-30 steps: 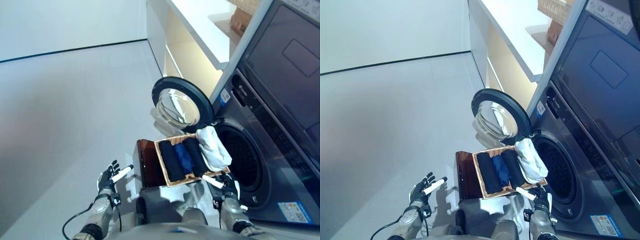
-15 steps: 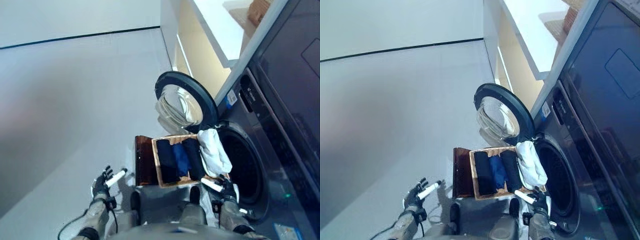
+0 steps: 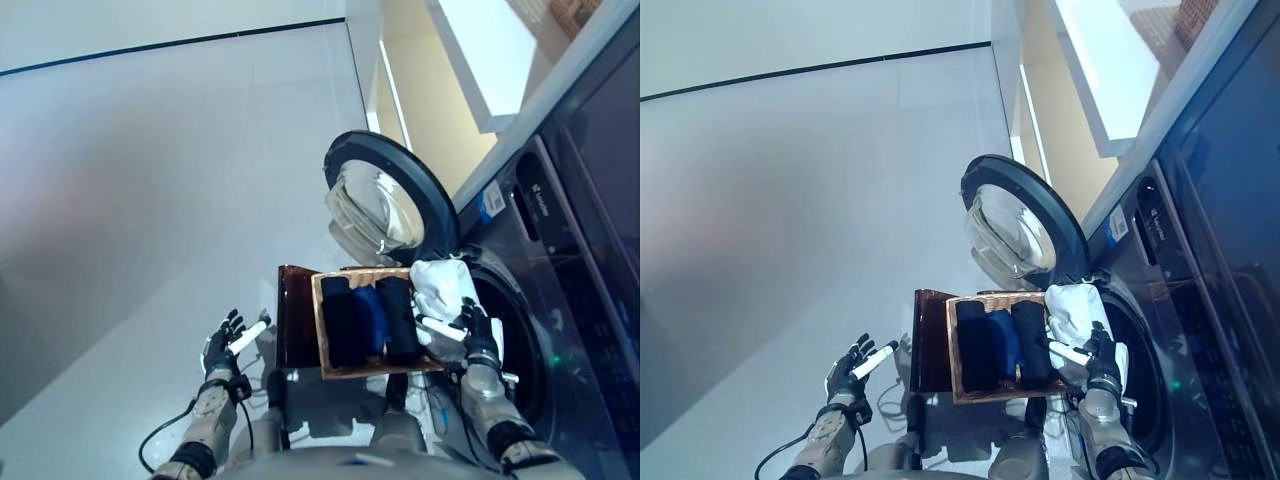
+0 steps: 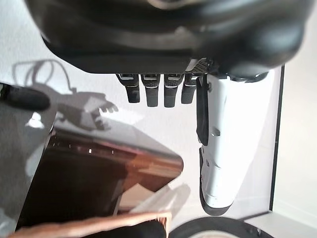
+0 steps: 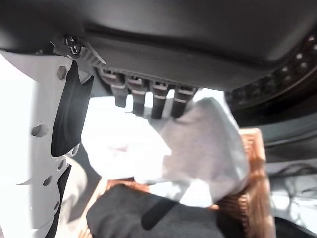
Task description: Pick up the clothes and place them into the washing machine
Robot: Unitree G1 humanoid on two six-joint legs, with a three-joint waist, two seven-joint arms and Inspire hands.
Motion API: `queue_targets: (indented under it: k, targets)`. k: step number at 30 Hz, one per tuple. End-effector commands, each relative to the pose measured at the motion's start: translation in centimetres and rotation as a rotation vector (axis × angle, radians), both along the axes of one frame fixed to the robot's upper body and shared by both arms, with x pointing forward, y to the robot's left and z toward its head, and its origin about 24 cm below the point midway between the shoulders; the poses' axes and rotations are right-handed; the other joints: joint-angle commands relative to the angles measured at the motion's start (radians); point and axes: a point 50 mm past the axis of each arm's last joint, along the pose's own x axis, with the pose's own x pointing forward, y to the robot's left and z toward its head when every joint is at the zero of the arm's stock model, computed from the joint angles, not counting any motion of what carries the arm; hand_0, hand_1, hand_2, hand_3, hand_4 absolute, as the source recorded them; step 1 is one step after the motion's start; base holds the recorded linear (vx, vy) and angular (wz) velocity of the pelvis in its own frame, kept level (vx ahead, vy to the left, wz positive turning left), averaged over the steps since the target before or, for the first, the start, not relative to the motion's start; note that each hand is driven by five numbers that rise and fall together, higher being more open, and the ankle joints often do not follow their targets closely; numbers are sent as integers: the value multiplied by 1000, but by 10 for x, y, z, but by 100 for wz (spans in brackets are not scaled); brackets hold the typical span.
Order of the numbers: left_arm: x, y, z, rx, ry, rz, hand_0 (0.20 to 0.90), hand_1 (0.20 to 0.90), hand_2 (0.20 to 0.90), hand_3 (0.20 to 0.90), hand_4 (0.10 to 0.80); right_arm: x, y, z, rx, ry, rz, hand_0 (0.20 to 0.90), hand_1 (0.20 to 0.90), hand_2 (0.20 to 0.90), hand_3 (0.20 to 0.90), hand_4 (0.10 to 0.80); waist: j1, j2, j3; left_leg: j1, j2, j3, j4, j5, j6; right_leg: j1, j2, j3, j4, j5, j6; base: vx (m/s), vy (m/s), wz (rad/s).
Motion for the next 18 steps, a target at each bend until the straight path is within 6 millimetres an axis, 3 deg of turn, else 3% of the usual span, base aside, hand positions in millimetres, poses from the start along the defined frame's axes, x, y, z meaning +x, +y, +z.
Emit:
queue_targets:
  k: [1, 12, 18]
  targets:
    - [38, 17, 35, 100, -216, -21, 900, 900, 900, 900, 800, 40, -18, 44, -133, -189, 0, 900, 900, 900, 900, 800, 12, -48, 32, 6, 38, 29, 74, -93, -47, -109, -102, 25, 126, 58, 22, -53, 20, 2]
    - [32, 26, 36, 124, -223, 7, 900, 900, 900, 900, 800, 48, -26, 73, -356, -243, 70, 900, 900, 900, 900, 800, 10, -73, 37, 2, 30, 21, 83, -109, -42, -102, -106, 31, 122, 65, 29, -11, 8, 3]
    - [35, 23, 39, 133, -233, -8, 900, 900, 900, 900, 800, 47, -20, 64, -393, -179, 99, 900, 900, 900, 900, 800, 7, -85, 37, 3, 28, 21, 93, -119, -39, -108, -107, 40, 127, 65, 31, 0, 0, 0]
